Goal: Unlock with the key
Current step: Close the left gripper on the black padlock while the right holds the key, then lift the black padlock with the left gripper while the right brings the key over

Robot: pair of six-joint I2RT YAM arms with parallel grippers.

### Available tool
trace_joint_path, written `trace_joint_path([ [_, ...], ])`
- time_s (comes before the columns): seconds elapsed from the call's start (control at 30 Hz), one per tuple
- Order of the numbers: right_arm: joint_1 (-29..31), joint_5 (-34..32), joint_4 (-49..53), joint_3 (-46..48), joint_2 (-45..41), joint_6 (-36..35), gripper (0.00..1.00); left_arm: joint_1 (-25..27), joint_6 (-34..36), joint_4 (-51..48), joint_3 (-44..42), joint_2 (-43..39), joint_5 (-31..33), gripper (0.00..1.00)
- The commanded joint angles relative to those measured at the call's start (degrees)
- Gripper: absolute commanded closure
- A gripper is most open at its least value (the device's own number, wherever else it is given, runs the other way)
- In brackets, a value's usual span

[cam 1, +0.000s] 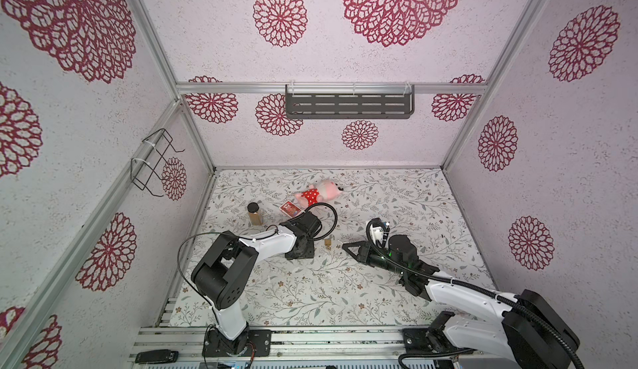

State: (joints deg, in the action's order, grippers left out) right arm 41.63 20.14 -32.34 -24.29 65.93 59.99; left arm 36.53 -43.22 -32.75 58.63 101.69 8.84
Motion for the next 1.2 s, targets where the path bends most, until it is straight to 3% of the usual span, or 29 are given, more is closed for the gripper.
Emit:
trace_joint_path([
  [0.0, 0.2, -0.2, -2.6, 0.3, -0.8, 0.4, 1.0, 0.7, -2.1, -3.0, 1.0, 1.8, 2.8, 0.49],
  [0.33, 0.2, 0.7, -3.2, 0.3, -1.1, 0.6, 1.0, 2.4, -3.1, -5.4, 2.8, 4.1, 5.0, 0.56],
  [0.73, 0.4, 0.5, 1.4, -0.5, -2.4, -1.8, 1.0, 2.5, -5.4, -4.1, 3.4, -1.4, 5.0, 0.73],
  [0.97, 4.0, -8.4, 8.8, -1.6, -5.1, -5.8, 1.0, 3.2, -12.7, -2.8, 3.0, -11.2, 6.8, 0.87],
  [1.17, 10.6, -19.1, 3.6, -1.2, -2.8, -8.5, 1.0, 5.3, -23.7, 4.7, -0.3, -21.5, 6.3, 0.89],
])
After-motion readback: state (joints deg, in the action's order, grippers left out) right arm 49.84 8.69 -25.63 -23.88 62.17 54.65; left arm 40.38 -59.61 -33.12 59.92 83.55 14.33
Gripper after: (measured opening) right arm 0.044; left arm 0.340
